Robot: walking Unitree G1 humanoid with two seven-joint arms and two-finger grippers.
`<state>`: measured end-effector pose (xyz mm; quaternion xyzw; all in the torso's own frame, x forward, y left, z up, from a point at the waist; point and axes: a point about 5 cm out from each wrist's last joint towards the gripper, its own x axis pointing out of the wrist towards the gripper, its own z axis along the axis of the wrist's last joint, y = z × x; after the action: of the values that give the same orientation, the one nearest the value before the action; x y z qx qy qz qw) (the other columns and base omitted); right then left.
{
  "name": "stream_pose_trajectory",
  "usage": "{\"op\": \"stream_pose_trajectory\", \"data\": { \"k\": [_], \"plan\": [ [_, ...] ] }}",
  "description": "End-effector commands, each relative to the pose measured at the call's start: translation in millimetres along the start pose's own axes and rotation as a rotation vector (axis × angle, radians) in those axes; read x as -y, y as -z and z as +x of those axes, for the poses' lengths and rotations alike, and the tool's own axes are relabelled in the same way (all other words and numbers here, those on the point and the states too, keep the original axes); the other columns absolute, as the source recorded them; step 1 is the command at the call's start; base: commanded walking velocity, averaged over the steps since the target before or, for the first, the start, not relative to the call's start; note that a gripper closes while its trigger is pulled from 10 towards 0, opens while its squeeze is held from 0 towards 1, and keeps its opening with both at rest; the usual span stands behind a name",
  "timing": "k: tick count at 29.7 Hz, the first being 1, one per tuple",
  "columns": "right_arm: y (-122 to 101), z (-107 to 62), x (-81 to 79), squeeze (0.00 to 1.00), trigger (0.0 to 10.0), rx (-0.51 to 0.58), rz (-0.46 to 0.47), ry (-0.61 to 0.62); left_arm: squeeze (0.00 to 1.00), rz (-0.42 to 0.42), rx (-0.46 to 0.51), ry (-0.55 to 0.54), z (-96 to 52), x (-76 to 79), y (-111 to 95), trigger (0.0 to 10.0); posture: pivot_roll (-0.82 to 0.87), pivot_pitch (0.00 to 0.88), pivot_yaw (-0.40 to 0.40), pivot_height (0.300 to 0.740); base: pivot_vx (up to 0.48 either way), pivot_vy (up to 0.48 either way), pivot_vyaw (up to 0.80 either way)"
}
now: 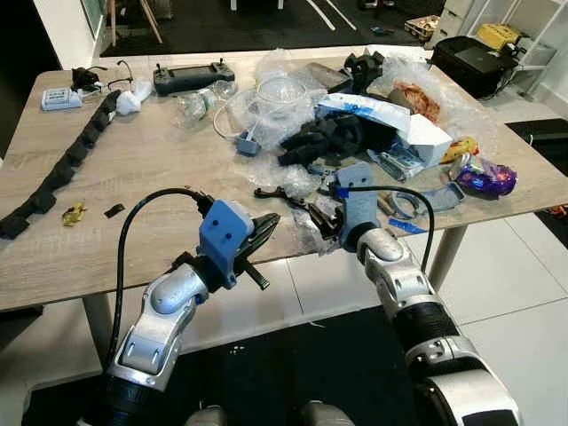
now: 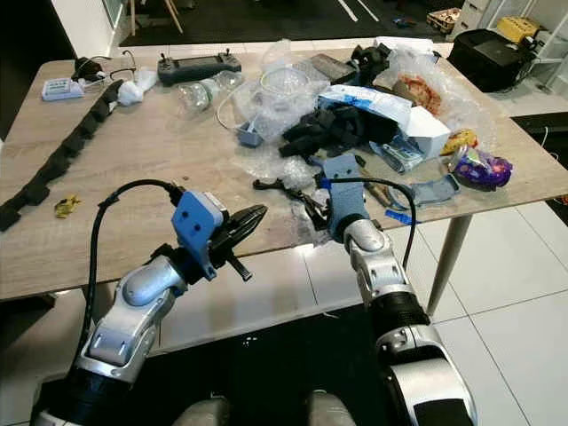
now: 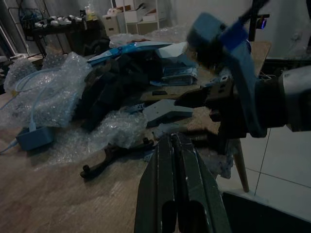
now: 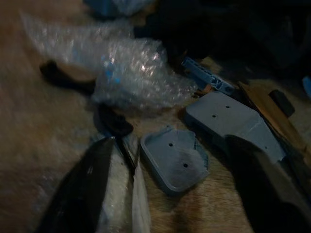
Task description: Picking trash to rubbish bin
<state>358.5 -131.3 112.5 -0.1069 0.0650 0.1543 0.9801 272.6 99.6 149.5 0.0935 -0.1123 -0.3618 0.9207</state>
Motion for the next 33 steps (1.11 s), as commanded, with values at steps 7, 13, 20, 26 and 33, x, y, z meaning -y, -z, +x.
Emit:
{"op": "stream_pose_trajectory", "data": {
  "k": [7,13,20,26,33],
  "plan": [
    [13,0.9,-2.8,0.0,10.0,-0.075,-0.057,-0.03,0.0,0.015,0.003,0.023,1.3,2.9,0,10.0,0.02,0.034,-0.068,0.74,0.0,0.0,0.0],
    [27,-1.0,-8.8,0.0,10.0,-0.125,-0.021,-0.061,0.0,0.019,0.0,0.022,0.9,3.2,1,10.0,0.02,0.03,-0.067,0.74,0.0,0.0,0.0],
    [35,-0.7,-9.5,0.0,10.0,-0.161,0.129,-0.065,0.0,0.027,-0.005,0.017,1.7,2.0,1,10.0,0.02,0.034,-0.066,0.74,0.0,0.0,0.0],
    [38,-0.8,-10.2,0.0,10.0,-0.189,0.127,-0.076,0.0,0.029,-0.006,0.016,1.8,2.0,1,10.0,0.02,0.037,-0.064,0.74,0.0,0.0,0.0],
    [44,-1.2,-9.2,0.0,0.0,-0.244,0.138,-0.072,0.0,0.032,-0.007,0.018,2.2,2.3,2,10.0,0.02,0.038,-0.064,0.74,0.0,0.0,0.0]
  ]
}}
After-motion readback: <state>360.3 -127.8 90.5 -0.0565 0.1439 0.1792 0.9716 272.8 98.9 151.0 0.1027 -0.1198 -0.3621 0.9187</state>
